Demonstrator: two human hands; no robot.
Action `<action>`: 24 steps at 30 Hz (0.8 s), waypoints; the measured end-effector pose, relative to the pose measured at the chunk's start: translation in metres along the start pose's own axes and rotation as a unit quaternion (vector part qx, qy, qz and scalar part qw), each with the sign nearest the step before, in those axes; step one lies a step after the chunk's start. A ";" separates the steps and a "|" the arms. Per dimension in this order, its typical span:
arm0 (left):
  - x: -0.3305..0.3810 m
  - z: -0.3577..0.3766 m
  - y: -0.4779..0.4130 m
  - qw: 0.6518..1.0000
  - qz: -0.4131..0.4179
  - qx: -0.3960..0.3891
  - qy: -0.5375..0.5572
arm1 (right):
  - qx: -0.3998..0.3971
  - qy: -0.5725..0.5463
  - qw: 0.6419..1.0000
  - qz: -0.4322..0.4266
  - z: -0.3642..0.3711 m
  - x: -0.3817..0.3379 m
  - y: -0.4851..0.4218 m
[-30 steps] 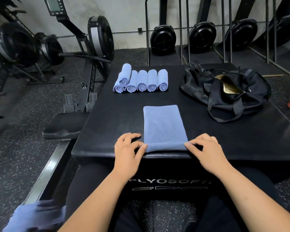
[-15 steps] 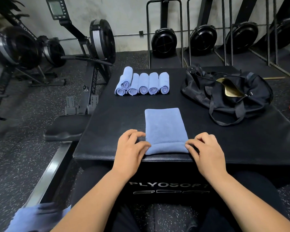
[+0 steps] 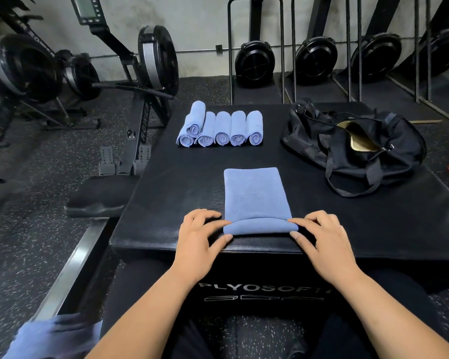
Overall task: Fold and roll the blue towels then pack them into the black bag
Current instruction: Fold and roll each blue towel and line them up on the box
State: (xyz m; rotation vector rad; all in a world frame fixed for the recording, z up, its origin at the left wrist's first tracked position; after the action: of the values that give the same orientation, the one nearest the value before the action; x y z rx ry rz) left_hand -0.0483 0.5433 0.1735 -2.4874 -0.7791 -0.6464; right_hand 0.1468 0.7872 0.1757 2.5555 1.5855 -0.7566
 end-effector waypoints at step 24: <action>0.013 -0.006 -0.009 0.997 -0.011 0.060 0.049 | 0.050 -0.114 0.988 0.092 -0.004 -0.007 -0.015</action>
State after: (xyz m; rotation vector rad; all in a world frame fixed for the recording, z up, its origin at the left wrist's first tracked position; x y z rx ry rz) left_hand -0.0466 0.5520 0.1877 -2.3239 -0.7874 -0.7020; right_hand 0.1333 0.7894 0.1856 2.5248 1.2561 -1.0859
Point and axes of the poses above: each hand's wrist, its own y-axis away from the middle knuckle, its own z-axis out of the palm, x = y × z, the point moved 6 cm from there along -y, towards the middle knuckle, and after that the axes turned 8 degrees about -x, right-handed, at the moved point
